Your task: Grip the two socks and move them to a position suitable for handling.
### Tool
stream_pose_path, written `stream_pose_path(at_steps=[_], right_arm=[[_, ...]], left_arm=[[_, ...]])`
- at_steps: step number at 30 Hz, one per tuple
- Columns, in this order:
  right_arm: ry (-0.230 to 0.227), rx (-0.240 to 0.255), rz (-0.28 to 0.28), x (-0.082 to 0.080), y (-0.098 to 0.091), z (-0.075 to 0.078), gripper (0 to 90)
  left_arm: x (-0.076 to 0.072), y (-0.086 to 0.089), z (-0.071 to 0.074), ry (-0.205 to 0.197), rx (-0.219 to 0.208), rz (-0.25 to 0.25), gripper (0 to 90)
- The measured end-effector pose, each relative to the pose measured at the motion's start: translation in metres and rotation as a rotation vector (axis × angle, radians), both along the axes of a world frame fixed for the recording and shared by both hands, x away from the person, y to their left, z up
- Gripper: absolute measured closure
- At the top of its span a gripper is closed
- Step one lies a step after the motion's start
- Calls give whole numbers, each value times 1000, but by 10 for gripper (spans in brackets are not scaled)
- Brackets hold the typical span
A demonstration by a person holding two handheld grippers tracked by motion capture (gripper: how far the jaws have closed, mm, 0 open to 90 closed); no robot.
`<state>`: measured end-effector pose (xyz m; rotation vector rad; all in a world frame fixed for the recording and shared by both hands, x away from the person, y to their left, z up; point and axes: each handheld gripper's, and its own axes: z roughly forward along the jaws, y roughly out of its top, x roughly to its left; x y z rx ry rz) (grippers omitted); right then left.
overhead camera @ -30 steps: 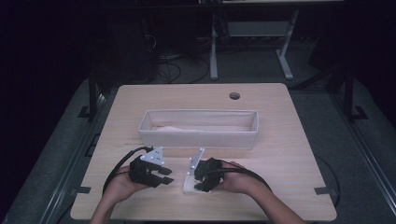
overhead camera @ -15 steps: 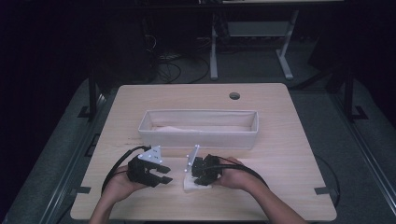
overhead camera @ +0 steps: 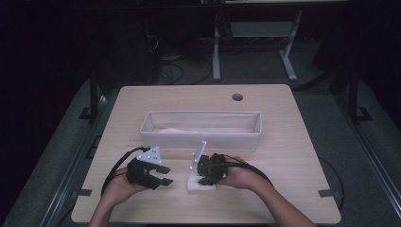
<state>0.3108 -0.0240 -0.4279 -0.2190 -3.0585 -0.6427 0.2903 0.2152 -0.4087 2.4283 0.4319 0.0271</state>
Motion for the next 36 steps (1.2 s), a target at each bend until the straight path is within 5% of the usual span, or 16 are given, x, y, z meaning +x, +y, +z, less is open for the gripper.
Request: stream_pose_path(at_steps=[36], right_arm=[[-4,35,-32,9,-26,31,735]], left_arm=[[2,6,2,-6,-5,31,479]])
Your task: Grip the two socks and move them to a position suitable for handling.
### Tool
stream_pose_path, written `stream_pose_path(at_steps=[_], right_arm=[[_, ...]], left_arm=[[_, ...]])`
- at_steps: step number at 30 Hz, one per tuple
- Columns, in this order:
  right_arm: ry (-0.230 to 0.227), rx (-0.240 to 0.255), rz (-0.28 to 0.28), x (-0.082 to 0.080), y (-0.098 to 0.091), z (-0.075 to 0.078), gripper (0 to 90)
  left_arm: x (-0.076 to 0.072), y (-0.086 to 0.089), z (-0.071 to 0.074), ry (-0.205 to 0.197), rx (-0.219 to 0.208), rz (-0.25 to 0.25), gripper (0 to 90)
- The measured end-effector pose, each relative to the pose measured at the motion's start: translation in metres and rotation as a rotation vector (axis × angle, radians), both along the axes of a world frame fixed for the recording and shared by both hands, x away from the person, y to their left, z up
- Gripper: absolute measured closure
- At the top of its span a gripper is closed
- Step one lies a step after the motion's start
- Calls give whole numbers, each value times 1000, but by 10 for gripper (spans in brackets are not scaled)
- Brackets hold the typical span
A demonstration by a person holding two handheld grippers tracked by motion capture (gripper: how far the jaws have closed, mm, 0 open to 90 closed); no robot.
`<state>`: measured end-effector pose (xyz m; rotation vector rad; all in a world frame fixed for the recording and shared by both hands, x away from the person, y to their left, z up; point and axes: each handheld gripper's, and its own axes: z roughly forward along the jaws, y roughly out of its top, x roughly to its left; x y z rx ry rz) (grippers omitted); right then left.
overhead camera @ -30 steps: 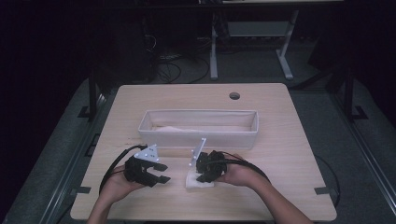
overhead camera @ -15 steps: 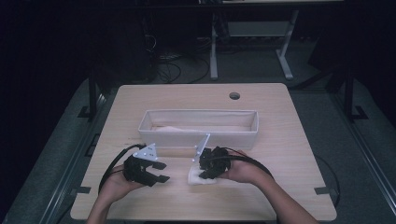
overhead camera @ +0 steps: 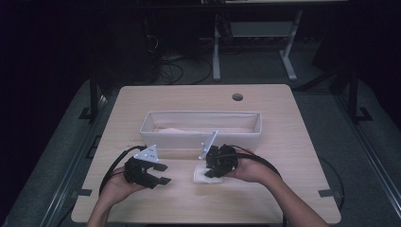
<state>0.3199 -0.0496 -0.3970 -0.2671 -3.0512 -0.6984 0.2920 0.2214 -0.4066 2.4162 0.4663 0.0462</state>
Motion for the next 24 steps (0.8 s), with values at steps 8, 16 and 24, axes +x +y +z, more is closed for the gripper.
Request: stream_pose_path(at_steps=[8,16,24], right_arm=[[11,9,-11,3,-6,3,736],[3,7,-12,5,-12,11,735],[4,14,-20,7,-19,19,735]], left_arm=[[0,0,1,-6,2,5,451],[1,1,1,-9,7,15,405],[1,2,1,-8,4,21,367]])
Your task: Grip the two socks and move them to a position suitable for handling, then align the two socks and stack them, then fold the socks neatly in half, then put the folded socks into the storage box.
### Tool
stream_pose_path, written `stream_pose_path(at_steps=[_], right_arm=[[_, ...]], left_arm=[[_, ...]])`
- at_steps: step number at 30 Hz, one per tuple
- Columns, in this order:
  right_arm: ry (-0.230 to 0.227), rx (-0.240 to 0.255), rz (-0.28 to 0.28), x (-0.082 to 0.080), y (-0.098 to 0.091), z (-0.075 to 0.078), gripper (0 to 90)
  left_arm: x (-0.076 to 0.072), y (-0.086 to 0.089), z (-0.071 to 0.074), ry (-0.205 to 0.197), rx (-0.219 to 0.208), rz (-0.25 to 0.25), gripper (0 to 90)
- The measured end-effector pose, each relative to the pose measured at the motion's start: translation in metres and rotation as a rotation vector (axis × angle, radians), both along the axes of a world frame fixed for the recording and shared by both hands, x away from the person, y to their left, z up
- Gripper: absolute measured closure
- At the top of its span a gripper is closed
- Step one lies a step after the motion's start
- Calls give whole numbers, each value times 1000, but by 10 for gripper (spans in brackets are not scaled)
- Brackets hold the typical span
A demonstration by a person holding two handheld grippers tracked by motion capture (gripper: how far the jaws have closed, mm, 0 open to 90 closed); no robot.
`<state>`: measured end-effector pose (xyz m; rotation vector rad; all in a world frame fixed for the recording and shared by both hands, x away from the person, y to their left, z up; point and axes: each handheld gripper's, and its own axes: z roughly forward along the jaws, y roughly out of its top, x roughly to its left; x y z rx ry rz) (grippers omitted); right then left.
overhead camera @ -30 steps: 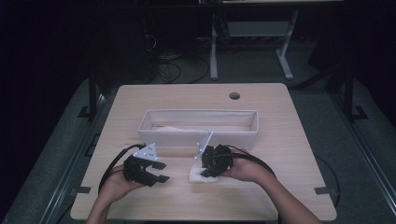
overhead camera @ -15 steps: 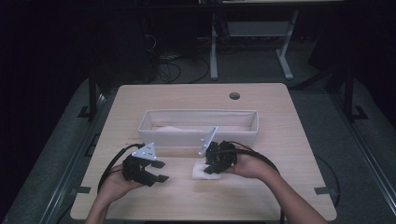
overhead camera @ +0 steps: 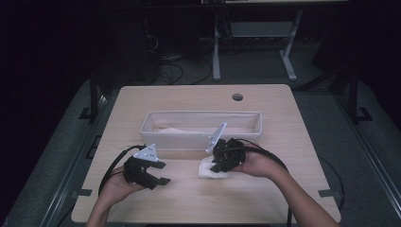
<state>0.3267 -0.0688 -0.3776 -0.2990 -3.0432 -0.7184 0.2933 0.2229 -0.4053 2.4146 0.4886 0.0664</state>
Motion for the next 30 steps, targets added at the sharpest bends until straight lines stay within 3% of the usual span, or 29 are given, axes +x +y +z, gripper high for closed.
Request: stream_pose_path(at_steps=[20,30], right_arm=[[-22,4,-23,5,-19,27,735],[-18,-3,-26,7,-23,30,734]], left_arm=[[1,1,0,2,-1,10,332],[1,2,1,-1,0,16,323]])
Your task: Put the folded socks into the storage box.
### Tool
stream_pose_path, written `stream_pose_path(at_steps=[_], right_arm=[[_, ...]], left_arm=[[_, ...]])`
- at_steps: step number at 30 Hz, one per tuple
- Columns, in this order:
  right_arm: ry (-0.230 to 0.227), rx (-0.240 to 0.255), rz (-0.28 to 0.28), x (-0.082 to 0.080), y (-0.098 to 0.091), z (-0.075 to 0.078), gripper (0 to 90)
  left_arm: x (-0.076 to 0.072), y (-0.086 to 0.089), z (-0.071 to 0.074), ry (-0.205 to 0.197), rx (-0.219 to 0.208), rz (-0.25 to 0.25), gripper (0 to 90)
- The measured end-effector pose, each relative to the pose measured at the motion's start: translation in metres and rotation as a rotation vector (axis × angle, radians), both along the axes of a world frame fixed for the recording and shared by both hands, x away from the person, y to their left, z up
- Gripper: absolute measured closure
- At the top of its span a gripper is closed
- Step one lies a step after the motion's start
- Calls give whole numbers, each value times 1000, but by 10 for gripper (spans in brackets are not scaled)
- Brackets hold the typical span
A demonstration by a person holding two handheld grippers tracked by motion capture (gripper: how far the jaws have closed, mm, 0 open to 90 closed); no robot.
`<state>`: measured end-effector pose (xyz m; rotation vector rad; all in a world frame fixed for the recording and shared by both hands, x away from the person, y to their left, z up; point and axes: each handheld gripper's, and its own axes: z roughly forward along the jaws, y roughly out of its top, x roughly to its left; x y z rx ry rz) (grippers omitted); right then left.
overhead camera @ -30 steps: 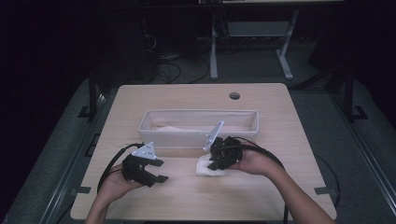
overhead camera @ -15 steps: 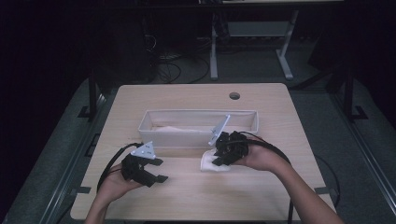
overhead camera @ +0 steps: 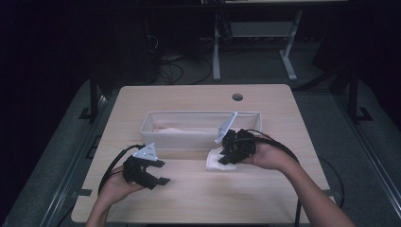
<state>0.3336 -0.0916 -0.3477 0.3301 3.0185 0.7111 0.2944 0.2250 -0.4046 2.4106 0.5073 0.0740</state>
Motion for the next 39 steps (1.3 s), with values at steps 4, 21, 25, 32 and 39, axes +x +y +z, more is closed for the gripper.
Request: stream_pose_path(at_steps=[4,21,25,32,39], right_arm=[[0,0,-1,1,-1,1,735],[4,2,-16,9,-6,8,735],[2,5,-22,13,-8,12,735],[-5,8,-28,17,-10,20,735],[-11,10,-38,20,-16,27,735]], left_arm=[[0,1,0,-1,-5,2,320],[1,4,1,-3,-14,15,297],[1,4,0,1,-11,15,297],[2,5,0,2,-14,23,292],[2,4,-1,3,-10,22,281]])
